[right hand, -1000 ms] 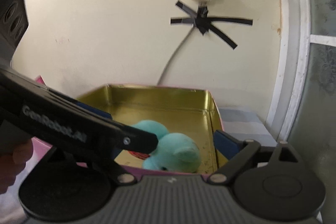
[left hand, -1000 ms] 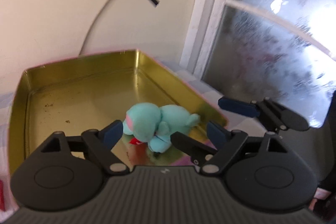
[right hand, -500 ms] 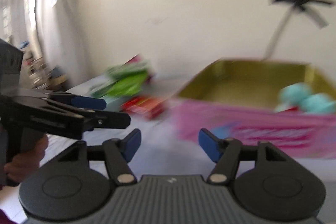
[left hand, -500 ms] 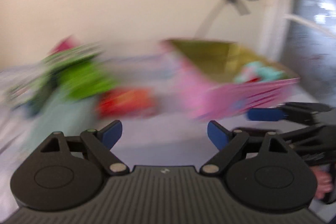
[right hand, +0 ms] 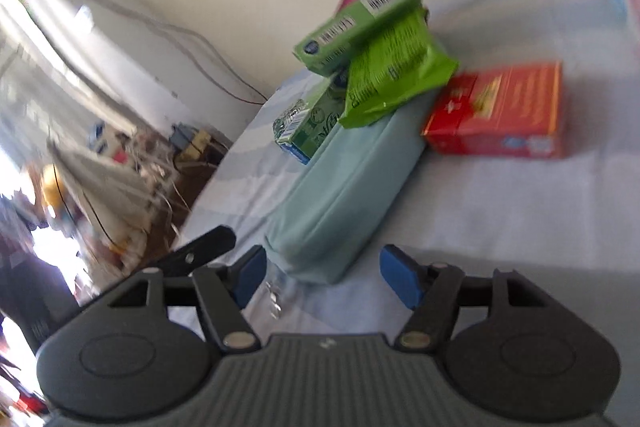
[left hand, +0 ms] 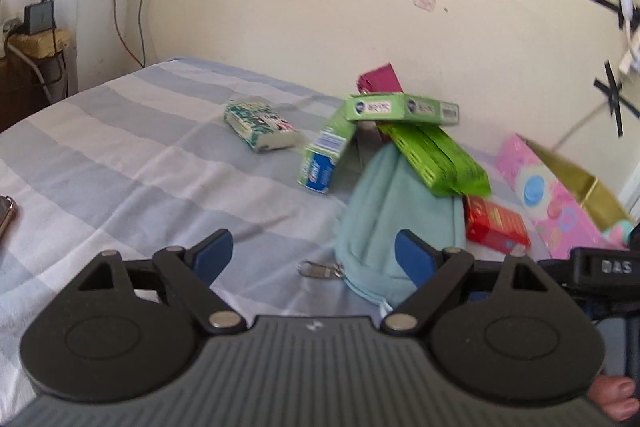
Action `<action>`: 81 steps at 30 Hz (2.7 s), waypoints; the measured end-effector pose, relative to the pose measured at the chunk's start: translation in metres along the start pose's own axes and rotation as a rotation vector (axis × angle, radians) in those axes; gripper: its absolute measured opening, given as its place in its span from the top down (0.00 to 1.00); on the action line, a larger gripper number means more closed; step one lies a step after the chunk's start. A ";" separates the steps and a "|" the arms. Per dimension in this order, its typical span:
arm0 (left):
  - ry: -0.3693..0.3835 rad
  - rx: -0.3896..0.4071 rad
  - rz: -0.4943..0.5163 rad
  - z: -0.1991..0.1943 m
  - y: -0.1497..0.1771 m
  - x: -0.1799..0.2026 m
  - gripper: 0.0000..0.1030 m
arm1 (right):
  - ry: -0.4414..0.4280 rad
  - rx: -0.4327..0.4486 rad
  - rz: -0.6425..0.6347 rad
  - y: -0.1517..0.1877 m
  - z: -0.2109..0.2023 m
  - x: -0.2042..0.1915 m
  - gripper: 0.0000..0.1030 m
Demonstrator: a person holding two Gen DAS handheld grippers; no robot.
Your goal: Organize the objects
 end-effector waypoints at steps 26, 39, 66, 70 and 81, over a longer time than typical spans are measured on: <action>0.231 -0.118 0.169 0.010 0.038 0.094 0.13 | 0.370 0.104 -0.270 0.046 -0.206 0.095 0.81; 0.030 -0.081 0.143 0.091 -0.009 0.118 0.14 | 0.242 0.189 -0.148 0.086 -0.205 0.104 0.66; 0.514 -0.306 0.322 0.008 0.109 0.198 0.26 | 0.636 0.239 -0.319 0.124 -0.240 0.141 0.15; 0.532 -0.326 0.407 -0.005 0.116 0.218 0.25 | 0.636 0.333 -0.212 0.124 -0.278 0.158 0.15; 0.472 -0.374 0.345 0.030 0.104 0.217 0.34 | 0.427 0.350 -0.106 0.113 -0.243 0.166 0.32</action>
Point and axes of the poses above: each gripper's, at about its wrist camera, not at the fingertips, and z roughly the way its jaws point, x to its right, y to its underside, the point moved 10 cm from there along z, roughly the way its jaws point, and after that the axes turned 2 degrees about -z, right-handed, at the moved point
